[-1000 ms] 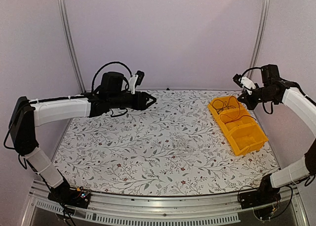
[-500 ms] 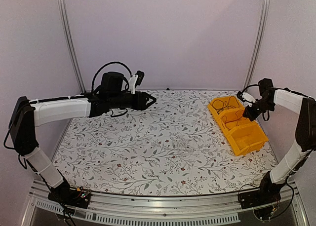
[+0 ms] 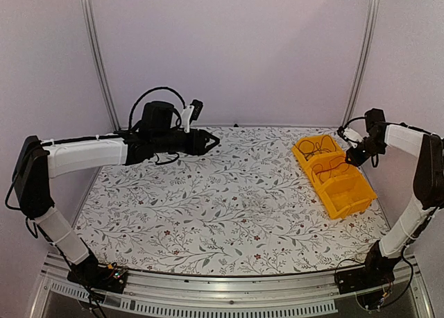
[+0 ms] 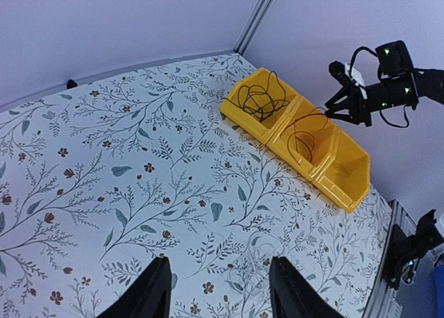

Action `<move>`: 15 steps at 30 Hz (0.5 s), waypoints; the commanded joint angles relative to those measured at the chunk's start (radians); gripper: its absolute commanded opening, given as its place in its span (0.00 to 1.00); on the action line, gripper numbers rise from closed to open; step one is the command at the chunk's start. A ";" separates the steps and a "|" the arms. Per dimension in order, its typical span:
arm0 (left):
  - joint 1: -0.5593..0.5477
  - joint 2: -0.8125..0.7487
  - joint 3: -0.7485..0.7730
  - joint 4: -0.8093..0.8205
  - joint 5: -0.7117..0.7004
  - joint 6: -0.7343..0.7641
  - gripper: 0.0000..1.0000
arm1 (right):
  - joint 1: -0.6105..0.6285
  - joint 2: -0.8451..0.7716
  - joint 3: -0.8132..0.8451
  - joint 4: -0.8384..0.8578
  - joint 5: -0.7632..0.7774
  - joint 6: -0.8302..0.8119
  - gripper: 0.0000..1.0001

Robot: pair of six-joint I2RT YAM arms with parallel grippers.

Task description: Untangle the cables

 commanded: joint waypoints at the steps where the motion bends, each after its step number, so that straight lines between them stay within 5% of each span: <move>1: 0.004 -0.024 -0.010 0.008 0.004 0.014 0.49 | -0.004 0.019 0.041 -0.014 -0.006 0.021 0.36; 15: 0.005 -0.014 -0.009 0.008 0.002 0.014 0.49 | 0.064 -0.045 0.028 -0.129 -0.299 0.029 0.43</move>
